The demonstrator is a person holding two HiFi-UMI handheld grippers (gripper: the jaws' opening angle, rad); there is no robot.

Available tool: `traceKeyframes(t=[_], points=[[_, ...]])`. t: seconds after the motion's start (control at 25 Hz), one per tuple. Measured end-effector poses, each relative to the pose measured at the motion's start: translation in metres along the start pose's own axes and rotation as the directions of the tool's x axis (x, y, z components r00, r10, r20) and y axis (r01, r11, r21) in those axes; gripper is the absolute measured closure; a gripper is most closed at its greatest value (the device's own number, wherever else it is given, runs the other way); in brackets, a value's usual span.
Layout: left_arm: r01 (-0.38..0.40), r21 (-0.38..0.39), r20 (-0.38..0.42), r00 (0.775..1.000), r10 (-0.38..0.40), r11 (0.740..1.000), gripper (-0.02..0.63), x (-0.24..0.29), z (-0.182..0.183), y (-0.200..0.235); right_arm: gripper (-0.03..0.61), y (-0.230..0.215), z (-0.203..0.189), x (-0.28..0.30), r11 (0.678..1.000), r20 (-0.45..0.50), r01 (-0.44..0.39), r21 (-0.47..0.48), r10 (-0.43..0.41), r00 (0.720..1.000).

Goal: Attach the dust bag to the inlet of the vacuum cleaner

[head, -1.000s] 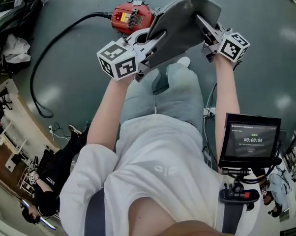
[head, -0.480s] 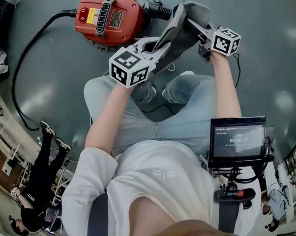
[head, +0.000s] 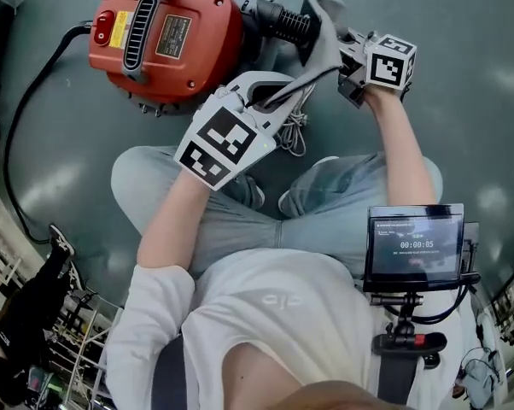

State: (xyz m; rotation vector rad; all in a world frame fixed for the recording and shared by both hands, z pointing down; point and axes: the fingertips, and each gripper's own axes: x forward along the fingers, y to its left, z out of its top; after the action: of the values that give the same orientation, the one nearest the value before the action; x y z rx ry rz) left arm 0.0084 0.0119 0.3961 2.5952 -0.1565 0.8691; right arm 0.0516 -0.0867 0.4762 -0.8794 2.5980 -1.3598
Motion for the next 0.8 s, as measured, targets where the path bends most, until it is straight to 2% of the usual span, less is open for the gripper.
traceKeyframes(t=[0.12,0.2,0.36,0.48,0.52,0.64,0.8], points=[[0.015,-0.109,0.035,0.999,-0.012,0.994,0.598,-0.012,-0.003,0.007,0.525,0.006,-0.001,0.002,0.998,-0.051,0.019,-0.054,-0.022,0.998],[0.009,-0.127,0.036,0.999,-0.004,0.992,0.598,-0.020,-0.004,0.011,0.525,0.009,-0.002,-0.001,0.996,-0.075,0.032,-0.080,-0.038,0.996],[-0.008,-0.069,0.000,1.000,0.008,0.998,0.598,-0.029,-0.002,0.017,0.525,0.011,-0.001,-0.008,0.994,-0.095,0.016,-0.107,-0.026,0.995],[0.032,-0.008,-0.023,0.999,-0.032,0.999,0.598,-0.024,-0.005,0.012,0.525,0.011,-0.004,-0.008,0.992,-0.105,-0.016,-0.127,0.002,0.995],[0.046,-0.007,-0.020,0.999,-0.046,0.999,0.598,-0.024,-0.006,0.011,0.543,0.012,-0.004,-0.006,0.991,-0.109,-0.033,-0.132,0.018,0.994],[0.061,-0.041,-0.005,0.998,-0.061,0.997,0.598,-0.025,-0.007,0.010,0.554,0.015,-0.002,-0.003,0.992,-0.126,-0.058,-0.109,0.044,0.991],[0.043,-0.132,-0.006,0.999,-0.044,0.990,0.598,-0.021,-0.017,0.010,0.554,0.010,0.002,0.006,0.999,-0.100,-0.039,-0.010,0.038,0.994]])
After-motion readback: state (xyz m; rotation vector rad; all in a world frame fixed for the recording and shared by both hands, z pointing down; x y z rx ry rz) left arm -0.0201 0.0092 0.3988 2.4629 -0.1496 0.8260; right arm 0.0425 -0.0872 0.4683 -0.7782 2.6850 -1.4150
